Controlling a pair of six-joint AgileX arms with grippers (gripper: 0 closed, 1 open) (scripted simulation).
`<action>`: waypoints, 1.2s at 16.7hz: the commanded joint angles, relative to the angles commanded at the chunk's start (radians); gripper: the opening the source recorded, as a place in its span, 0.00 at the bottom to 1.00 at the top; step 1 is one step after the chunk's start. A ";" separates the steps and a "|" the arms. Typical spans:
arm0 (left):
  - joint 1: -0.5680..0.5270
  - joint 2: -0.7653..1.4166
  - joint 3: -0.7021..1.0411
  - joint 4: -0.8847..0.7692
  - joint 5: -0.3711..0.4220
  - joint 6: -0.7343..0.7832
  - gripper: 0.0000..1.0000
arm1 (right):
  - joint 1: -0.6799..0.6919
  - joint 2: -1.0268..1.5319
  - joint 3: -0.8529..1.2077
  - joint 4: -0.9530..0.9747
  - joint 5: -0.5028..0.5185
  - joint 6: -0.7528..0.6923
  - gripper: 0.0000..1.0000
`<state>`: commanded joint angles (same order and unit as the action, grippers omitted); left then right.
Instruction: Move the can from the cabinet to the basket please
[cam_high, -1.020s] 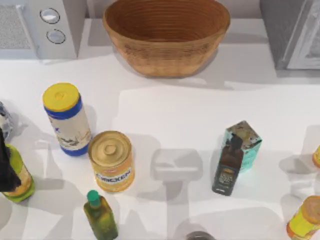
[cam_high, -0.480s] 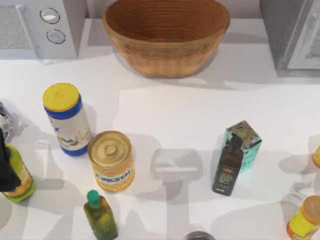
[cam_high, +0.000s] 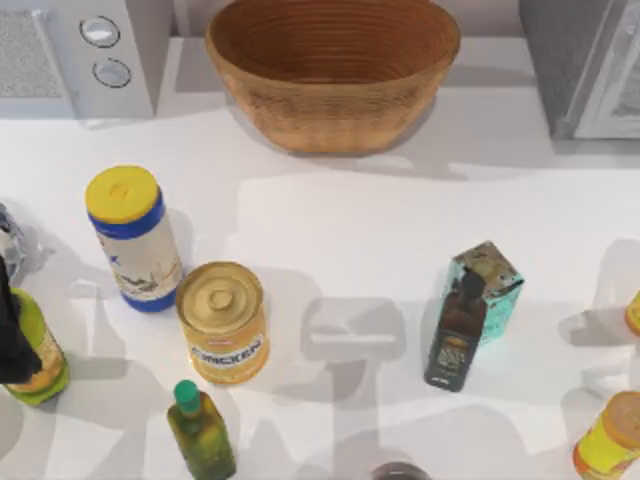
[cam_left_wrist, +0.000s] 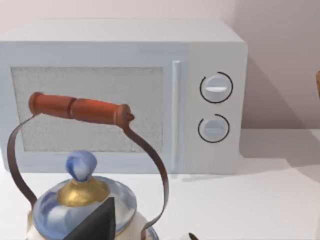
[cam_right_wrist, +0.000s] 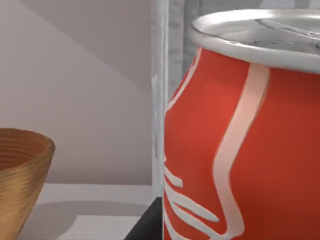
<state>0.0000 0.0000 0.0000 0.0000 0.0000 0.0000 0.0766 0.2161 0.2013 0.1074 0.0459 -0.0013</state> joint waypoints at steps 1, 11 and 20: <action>0.000 0.000 0.000 0.000 0.000 0.000 1.00 | 0.022 0.069 0.065 0.031 0.016 -0.001 0.00; 0.000 0.000 0.000 0.000 0.000 0.000 1.00 | 0.311 1.095 0.926 0.328 0.289 -0.001 0.00; 0.000 0.000 0.000 0.000 0.000 0.000 1.00 | 0.539 1.920 1.505 0.399 0.575 0.016 0.00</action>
<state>0.0000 0.0000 0.0000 0.0000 0.0000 0.0000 0.6156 2.1357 1.7061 0.5060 0.6208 0.0149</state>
